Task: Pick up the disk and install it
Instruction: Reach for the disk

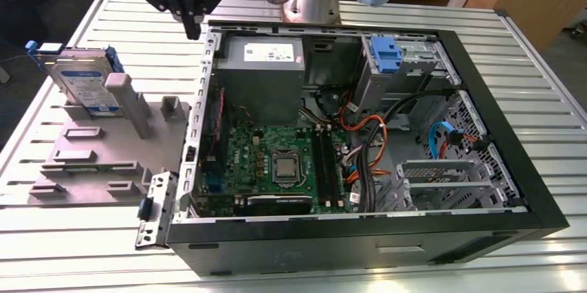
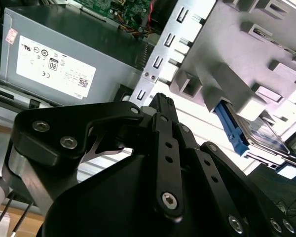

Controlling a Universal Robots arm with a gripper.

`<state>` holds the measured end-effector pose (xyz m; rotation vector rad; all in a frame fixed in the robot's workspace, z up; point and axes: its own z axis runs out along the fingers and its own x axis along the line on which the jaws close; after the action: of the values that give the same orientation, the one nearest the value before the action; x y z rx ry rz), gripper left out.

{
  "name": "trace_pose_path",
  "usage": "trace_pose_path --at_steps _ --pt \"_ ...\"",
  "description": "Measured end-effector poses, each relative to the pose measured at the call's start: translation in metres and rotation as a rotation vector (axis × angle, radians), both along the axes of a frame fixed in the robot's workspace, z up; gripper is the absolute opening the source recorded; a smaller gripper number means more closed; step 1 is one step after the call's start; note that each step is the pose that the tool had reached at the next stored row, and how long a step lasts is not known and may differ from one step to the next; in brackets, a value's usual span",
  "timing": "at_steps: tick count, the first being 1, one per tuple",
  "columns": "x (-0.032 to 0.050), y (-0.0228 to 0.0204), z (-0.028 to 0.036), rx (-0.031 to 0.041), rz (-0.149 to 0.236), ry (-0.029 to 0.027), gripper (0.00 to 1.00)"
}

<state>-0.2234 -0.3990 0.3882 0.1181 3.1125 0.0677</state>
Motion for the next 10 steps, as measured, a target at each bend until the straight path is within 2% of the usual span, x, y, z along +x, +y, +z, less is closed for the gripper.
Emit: trace_pose_path --at_steps 10 --pt "-0.0161 0.0000 -0.0008 0.0000 0.000 0.0000 0.11"
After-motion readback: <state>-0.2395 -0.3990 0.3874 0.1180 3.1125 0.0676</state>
